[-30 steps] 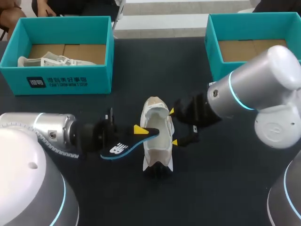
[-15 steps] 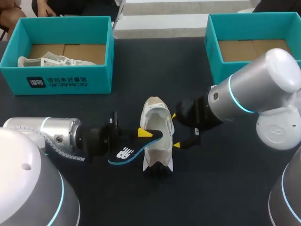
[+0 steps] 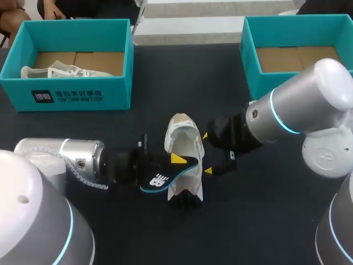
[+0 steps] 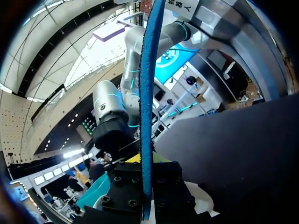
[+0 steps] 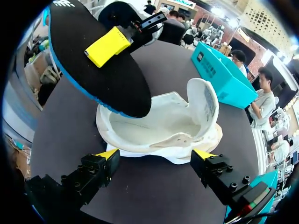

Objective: Take the shoe out of the shoebox, open the shoe tongue, remove and reinsert the insole, then place the shoe into the shoebox

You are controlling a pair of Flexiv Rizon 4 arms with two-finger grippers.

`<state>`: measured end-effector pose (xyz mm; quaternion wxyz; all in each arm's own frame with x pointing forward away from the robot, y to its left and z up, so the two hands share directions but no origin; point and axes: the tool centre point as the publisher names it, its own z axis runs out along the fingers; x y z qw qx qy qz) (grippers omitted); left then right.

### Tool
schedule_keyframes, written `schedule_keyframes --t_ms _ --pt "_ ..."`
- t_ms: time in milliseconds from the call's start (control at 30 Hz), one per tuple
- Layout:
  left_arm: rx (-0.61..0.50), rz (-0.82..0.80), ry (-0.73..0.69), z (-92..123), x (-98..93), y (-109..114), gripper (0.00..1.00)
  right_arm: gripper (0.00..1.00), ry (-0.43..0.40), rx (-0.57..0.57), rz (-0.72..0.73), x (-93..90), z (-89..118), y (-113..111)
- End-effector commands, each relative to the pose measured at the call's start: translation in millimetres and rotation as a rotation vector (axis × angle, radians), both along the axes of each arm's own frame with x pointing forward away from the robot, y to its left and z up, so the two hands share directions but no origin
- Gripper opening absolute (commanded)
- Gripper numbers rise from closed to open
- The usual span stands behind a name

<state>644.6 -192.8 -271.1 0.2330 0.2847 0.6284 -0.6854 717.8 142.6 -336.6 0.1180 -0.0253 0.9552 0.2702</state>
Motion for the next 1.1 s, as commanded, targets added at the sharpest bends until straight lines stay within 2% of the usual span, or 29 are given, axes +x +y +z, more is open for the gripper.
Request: schedule_keyframes --t_ms 33,167,567,1100 --pt "0.001 0.011 0.008 -12 1.8 -5 0.00 1.00 0.000 0.003 0.002 -0.5 -1 0" --pt "0.040 0.027 0.019 -21 5.8 -5 0.00 1.00 0.000 0.003 0.002 -0.5 -1 0" --pt "0.050 0.054 0.017 -44 29.6 -9 0.00 1.00 0.000 0.003 0.002 -0.5 -1 0" --pt "0.093 0.051 -0.013 -64 59.6 -17 0.00 1.00 0.000 0.003 0.002 -0.5 -1 0"
